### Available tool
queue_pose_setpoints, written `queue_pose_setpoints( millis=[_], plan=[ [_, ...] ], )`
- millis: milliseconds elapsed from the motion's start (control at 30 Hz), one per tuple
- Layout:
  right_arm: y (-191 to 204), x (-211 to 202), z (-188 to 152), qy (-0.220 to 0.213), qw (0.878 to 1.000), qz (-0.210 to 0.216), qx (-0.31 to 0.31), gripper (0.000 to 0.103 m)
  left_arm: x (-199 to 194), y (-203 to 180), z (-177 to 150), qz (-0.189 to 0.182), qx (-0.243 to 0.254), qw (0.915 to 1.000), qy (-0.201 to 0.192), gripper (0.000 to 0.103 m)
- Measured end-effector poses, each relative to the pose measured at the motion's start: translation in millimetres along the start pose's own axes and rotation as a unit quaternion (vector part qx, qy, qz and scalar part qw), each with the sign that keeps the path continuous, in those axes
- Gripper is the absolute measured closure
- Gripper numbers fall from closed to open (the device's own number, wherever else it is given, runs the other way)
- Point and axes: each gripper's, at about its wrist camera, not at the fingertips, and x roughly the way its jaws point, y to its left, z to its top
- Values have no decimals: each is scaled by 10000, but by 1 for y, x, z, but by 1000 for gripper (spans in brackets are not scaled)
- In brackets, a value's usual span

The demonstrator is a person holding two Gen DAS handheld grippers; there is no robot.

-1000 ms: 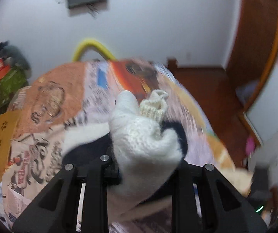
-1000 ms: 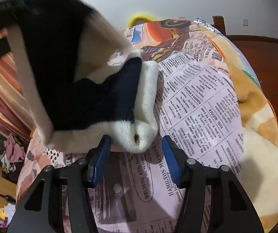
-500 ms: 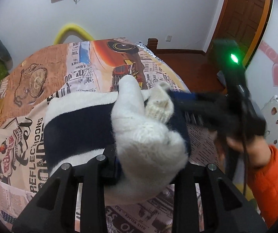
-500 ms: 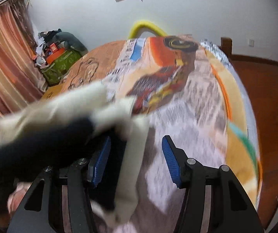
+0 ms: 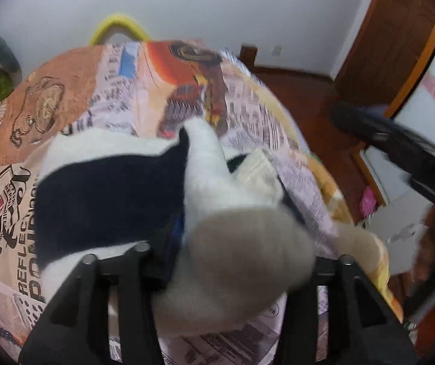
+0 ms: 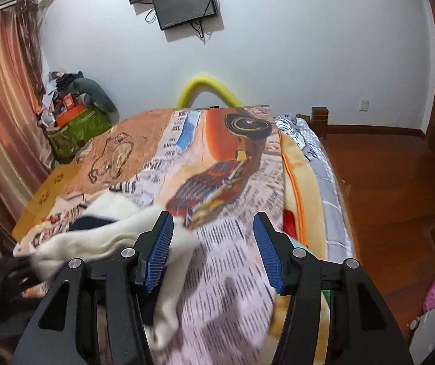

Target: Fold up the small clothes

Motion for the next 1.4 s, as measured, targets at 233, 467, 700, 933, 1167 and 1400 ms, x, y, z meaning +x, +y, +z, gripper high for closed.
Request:
queue_pose_setpoints(
  millis=[233,467,700,933,1167,1400],
  plan=[
    [12,-19,-17,108,9999,42,-38,45,-35,-1,-15,-48,348,9994,-34,15],
    [30,-25,-44,97,9991,347,213,36,-91,69,-11,72,-283,9982,-516,5],
    [46,0,-85,613,9956,598,384,36,-92,160,7,522,-938,9927,-553,4],
    [63,35,-106,1066,9888,850,604,36,-37,206,43,1322,-1020,9851,-409,4],
    [84,53,-102,1241,9866,997,364,36,36,204,81,1336,-755,9881,-47,4],
    [84,55,-100,1208,9862,1073,364,36,100,213,46,843,-752,9914,667,3]
  ],
)
